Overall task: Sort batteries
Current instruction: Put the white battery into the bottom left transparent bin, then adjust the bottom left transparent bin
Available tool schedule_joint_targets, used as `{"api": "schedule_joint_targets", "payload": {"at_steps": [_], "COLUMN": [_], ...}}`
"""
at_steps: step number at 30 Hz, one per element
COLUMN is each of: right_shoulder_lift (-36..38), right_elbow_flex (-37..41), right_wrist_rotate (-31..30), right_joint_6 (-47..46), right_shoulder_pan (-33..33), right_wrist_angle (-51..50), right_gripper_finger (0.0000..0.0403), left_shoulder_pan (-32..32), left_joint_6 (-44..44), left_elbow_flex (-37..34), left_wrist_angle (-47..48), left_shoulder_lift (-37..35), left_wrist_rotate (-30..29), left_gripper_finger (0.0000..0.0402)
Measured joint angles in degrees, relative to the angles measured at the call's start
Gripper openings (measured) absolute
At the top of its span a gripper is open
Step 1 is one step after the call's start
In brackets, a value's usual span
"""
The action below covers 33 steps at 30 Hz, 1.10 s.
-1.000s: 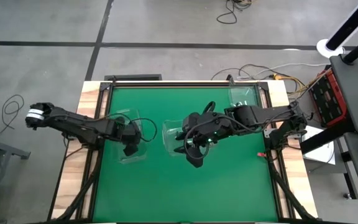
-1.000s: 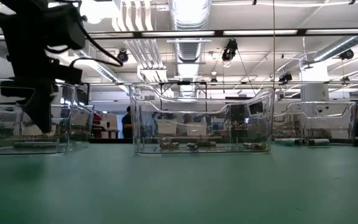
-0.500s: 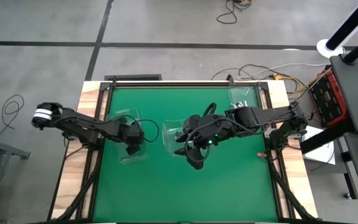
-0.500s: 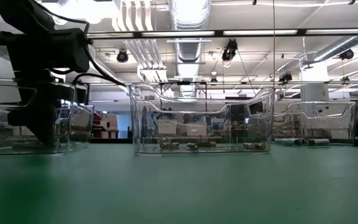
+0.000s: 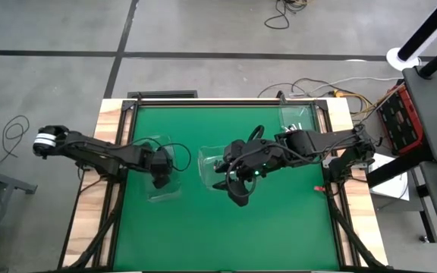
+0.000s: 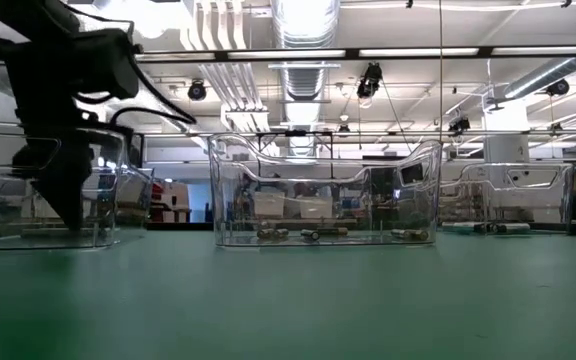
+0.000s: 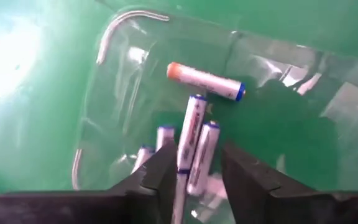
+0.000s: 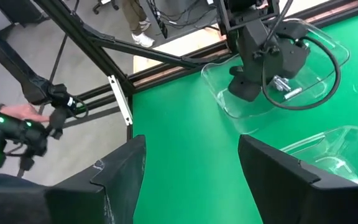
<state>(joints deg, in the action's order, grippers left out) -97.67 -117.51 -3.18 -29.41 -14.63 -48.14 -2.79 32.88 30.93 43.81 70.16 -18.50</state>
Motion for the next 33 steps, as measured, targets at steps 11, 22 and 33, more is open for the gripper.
{"api": "schedule_joint_targets", "payload": {"at_steps": [11, 22, 33], "right_shoulder_lift": [0.0, 0.0, 1.0], "right_elbow_flex": [-0.1, -0.1, -0.1], "right_wrist_rotate": [0.0, 0.1, 0.2], "right_joint_6": [6.2, 7.2, 10.0], "right_shoulder_pan": [1.7, 2.1, 0.9], "right_wrist_angle": [0.0, -2.4, -12.6], "right_gripper_finger": [0.0254, 0.0255, 0.024], "left_shoulder_pan": [-0.6, -4.7, -13.0], "left_joint_6": [7.0, 0.5, -2.3], "left_elbow_flex": [10.1, 12.9, 14.0], "left_wrist_angle": [24.8, 33.0, 41.3], "left_shoulder_lift": [-2.1, 1.6, 8.5], "left_wrist_rotate": [16.6, 37.1, 41.6], "left_gripper_finger": [0.0164, 0.0156, 0.0155]}}
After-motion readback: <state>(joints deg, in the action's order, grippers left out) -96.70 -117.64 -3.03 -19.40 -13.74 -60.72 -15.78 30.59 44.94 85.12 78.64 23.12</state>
